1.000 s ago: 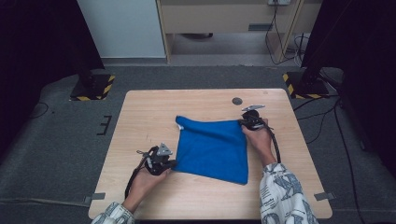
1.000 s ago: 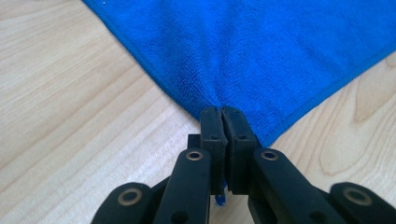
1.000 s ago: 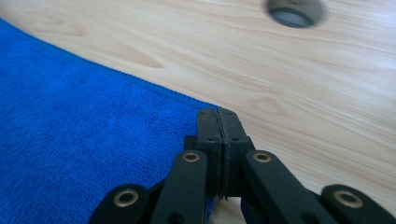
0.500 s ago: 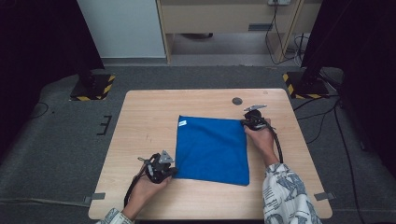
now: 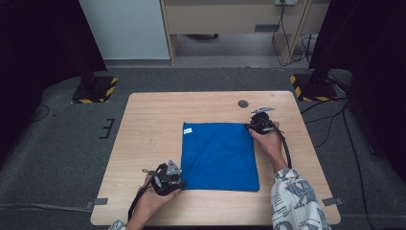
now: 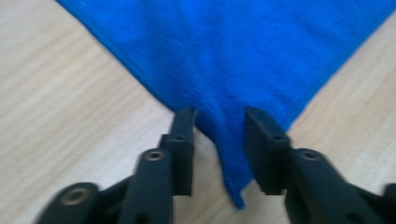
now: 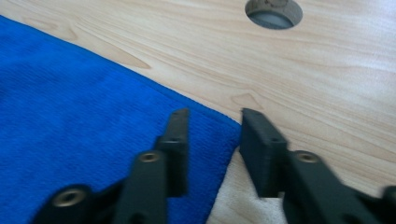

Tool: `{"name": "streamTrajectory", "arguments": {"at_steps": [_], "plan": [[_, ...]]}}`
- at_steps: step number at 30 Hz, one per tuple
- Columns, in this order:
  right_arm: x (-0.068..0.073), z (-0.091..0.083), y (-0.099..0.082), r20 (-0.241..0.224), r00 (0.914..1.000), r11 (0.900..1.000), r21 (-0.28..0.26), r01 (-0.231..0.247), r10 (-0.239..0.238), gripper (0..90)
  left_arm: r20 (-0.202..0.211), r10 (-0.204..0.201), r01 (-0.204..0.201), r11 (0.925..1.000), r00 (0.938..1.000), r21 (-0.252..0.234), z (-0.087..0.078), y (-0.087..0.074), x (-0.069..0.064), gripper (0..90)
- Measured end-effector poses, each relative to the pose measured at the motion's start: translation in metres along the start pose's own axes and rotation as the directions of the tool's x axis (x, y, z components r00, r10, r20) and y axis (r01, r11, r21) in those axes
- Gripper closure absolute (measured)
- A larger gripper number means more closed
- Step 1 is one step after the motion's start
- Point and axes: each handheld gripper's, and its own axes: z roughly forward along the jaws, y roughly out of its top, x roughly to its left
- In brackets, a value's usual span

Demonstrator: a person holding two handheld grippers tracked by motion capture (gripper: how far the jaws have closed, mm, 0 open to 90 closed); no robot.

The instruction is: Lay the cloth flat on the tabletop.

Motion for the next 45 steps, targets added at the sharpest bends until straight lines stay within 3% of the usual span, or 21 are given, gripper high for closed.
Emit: {"name": "streamTrajectory", "arguments": {"at_steps": [3, 7, 17, 26, 29, 36, 39, 45], "plan": [[0.005, -0.007, 0.000, -0.005, 0.9999, 0.9993, -0.035, 0.013, -0.013, 44.8, -0.037, -0.009, 0.008, 0.9991, 0.9993, -0.043, -0.002, 0.002, 0.006, 40.6], [0.013, -0.014, -0.003, -0.042, 0.9991, 0.9995, -0.033, 0.002, -0.003, 33.4, -0.040, -0.028, 0.025, 0.9961, 0.9988, -0.085, 0.000, 0.005, 0.018, 33.1], [0.036, -0.027, -0.007, -0.091, 0.9953, 0.9979, -0.058, 0.029, -0.034, 30.2, -0.071, -0.066, 0.057, 0.9908, 0.9953, -0.122, 0.016, 0.019, 0.053, 34.6], [0.059, -0.041, -0.011, -0.127, 0.9891, 0.9942, -0.087, 0.063, -0.074, 30.1, -0.057, -0.036, 0.030, 0.9944, 0.9977, -0.101, 0.038, 0.028, 0.061, 33.1], [0.068, -0.045, -0.013, -0.144, 0.9859, 0.9929, -0.095, 0.071, -0.085, 30.3, -0.080, -0.008, 0.003, 0.9978, 0.9967, -0.067, 0.043, 0.028, 0.061, 34.5], [0.091, -0.056, -0.016, -0.184, 0.9740, 0.9873, -0.111, 0.113, -0.132, 30.2, -0.123, -0.019, 0.010, 0.9977, 0.9922, -0.066, 0.041, 0.027, 0.069, 35.8], [0.101, -0.060, -0.016, -0.204, 0.9679, 0.9842, -0.127, 0.123, -0.147, 28.8, -0.117, -0.023, 0.015, 0.9975, 0.9929, -0.070, 0.040, 0.026, 0.071, 35.6], [0.122, -0.065, -0.016, -0.252, 0.9524, 0.9816, -0.125, 0.144, -0.172, 21.1, -0.113, -0.034, 0.020, 0.9916, 0.9930, -0.128, 0.030, 0.037, 0.079, 27.6]]}}
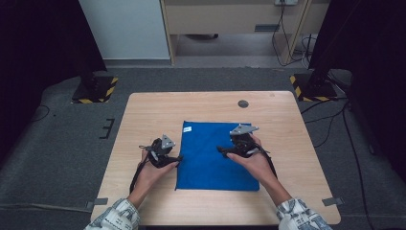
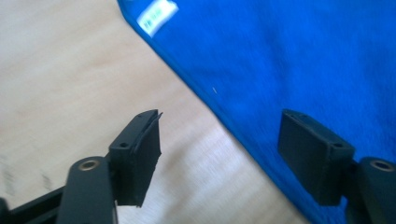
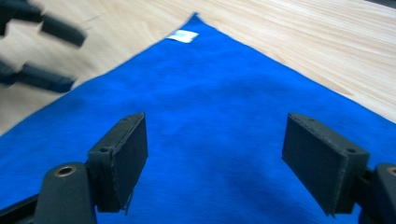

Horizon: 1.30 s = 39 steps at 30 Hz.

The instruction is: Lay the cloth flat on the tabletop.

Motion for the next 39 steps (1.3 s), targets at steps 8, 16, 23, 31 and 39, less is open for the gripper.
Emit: {"name": "streamTrajectory", "arguments": {"at_steps": [8, 16, 23, 31, 39], "plan": [[0.028, 0.009, 0.003, -0.068, 0.9961, 0.9983, 0.015, 0.057, -0.056, 16.8, 0.070, -0.024, 0.025, 0.9997, 0.9973, -0.004, 0.006, 0.015, 0.014, 12.8], [0.047, 0.022, 0.003, -0.117, 0.9896, 0.9951, 0.043, 0.089, -0.083, 15.6, 0.095, -0.005, 0.007, 0.9998, 0.9955, -0.017, 0.009, 0.030, 0.025, 8.4], [0.060, 0.029, 0.005, -0.148, 0.9845, 0.9933, 0.054, 0.102, -0.093, 20.0, 0.128, 0.001, 0.003, 0.9995, 0.9917, -0.030, 0.011, 0.044, 0.031, 8.3], [0.078, 0.027, 0.006, -0.174, 0.9765, 0.9897, 0.043, 0.136, -0.127, 19.8, 0.129, 0.009, -0.003, 0.9990, 0.9916, -0.044, 0.014, 0.058, 0.032, 7.7], [0.096, 0.032, 0.005, -0.189, 0.9699, 0.9863, 0.031, 0.162, -0.153, 19.4, 0.129, -0.001, 0.008, 0.9983, 0.9916, -0.057, 0.018, 0.062, 0.032, 7.8]]}}
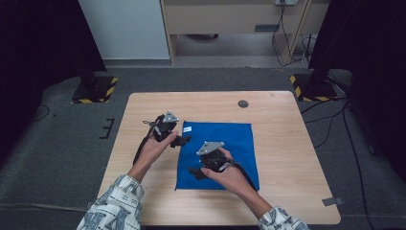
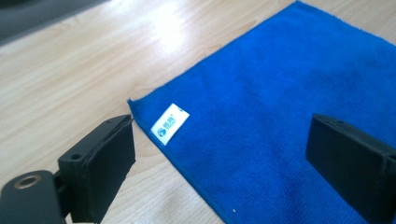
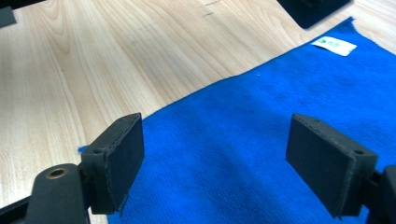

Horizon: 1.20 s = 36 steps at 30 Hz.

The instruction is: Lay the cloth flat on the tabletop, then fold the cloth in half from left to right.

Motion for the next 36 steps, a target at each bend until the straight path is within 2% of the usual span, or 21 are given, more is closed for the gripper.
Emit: {"name": "streamTrajectory", "arguments": {"at_steps": [2, 7, 10, 18, 20, 22, 28, 36], "plan": [[0.003, 0.002, 0.000, 0.001, 1.0000, 1.0000, 0.005, 0.001, -0.001, 19.2, -0.015, 0.015, -0.015, 0.9998, 0.9998, 0.012, 0.002, 0.002, -0.001, 7.8], [0.012, 0.005, 0.001, -0.006, 1.0000, 1.0000, 0.008, 0.004, -0.004, 19.2, 0.010, 0.016, -0.016, 0.9998, 0.9998, 0.014, 0.003, 0.009, -0.002, 7.8], [0.017, 0.007, 0.002, -0.014, 0.9999, 0.9999, 0.008, 0.010, -0.009, 19.2, 0.003, 0.023, -0.023, 0.9997, 0.9997, 0.005, 0.002, 0.014, -0.003, 7.8], [0.027, 0.014, 0.002, -0.016, 0.9998, 0.9998, 0.020, 0.010, -0.010, 19.2, -0.012, 0.058, -0.058, 0.9979, 0.9982, 0.028, 0.001, 0.026, -0.008, 7.8], [0.031, 0.016, 0.002, -0.010, 0.9999, 0.9996, 0.028, 0.010, -0.009, 19.8, -0.007, 0.045, -0.045, 0.9988, 0.9990, 0.017, 0.002, 0.027, -0.007, 7.8], [0.036, 0.019, 0.001, -0.024, 0.9997, 0.9994, 0.035, 0.006, -0.005, 19.8, -0.031, 0.043, -0.042, 0.9986, 0.9986, 0.033, 0.003, 0.028, -0.002, 7.8], [0.046, 0.020, 0.001, -0.048, 0.9987, 0.9993, 0.032, 0.020, -0.018, 19.9, -0.020, 0.021, -0.021, 0.9993, 0.9996, 0.032, 0.004, 0.027, 0.002, 7.8], [0.058, 0.025, -0.002, -0.065, 0.9973, 0.9979, 0.052, 0.039, -0.035, 30.1, -0.019, 0.020, -0.020, 0.9993, 0.9996, 0.031, 0.001, 0.027, 0.005, 7.8]]}}
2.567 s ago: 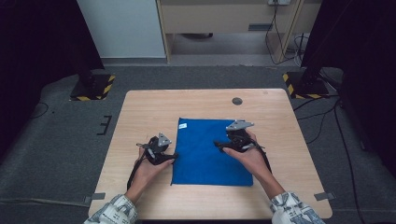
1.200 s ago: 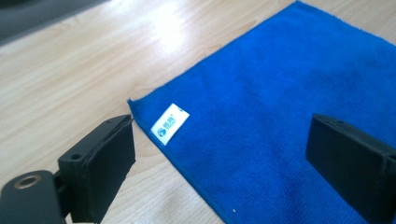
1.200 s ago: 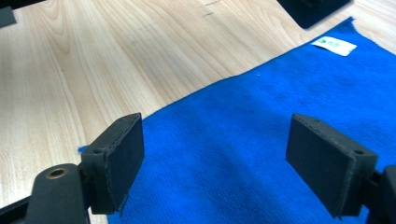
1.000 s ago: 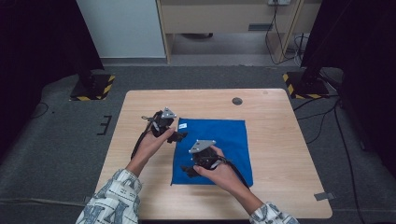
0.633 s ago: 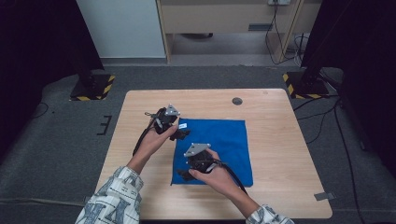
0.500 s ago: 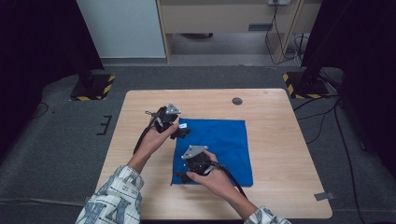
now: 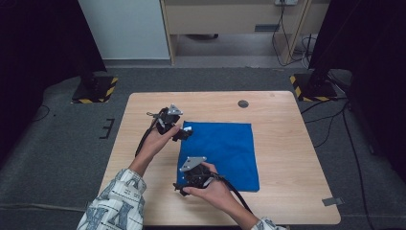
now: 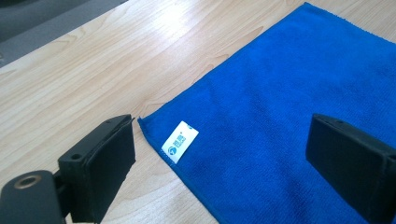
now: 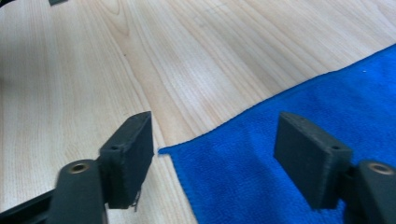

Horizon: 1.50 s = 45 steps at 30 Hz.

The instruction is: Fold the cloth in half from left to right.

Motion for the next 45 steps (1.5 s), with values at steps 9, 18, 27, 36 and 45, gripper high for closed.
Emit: {"name": "streamTrajectory", "arguments": {"at_steps": [9, 18, 27, 36, 45], "plan": [[0.005, 0.004, 0.000, -0.009, 0.9999, 0.9999, 0.008, 0.012, -0.012, 37.0, -0.013, 0.004, -0.004, 1.0000, 0.9999, 0.000, -0.005, 0.000, 0.002, 8.2], [0.008, 0.005, -0.001, -0.020, 0.9998, 1.0000, 0.008, 0.004, -0.004, 39.9, -0.018, -0.003, 0.003, 1.0000, 0.9998, -0.007, -0.008, 0.001, 0.004, 8.5], [0.015, 0.008, -0.003, -0.044, 0.9988, 0.9997, 0.008, 0.024, -0.024, 40.4, -0.036, -0.004, 0.003, 0.9999, 0.9994, -0.011, -0.012, 0.000, 0.007, 8.5], [0.012, 0.021, -0.009, 0.009, 0.9998, 0.9983, 0.056, 0.015, -0.016, 42.7, -0.028, -0.018, 0.017, 0.9998, 0.9994, -0.013, -0.010, -0.003, 0.012, 8.5], [0.007, 0.019, -0.008, 0.080, 0.9965, 0.9981, 0.059, 0.018, -0.023, 80.0, -0.014, -0.030, 0.030, 0.9994, 0.9995, -0.015, -0.008, -0.005, 0.012, 8.5]]}}
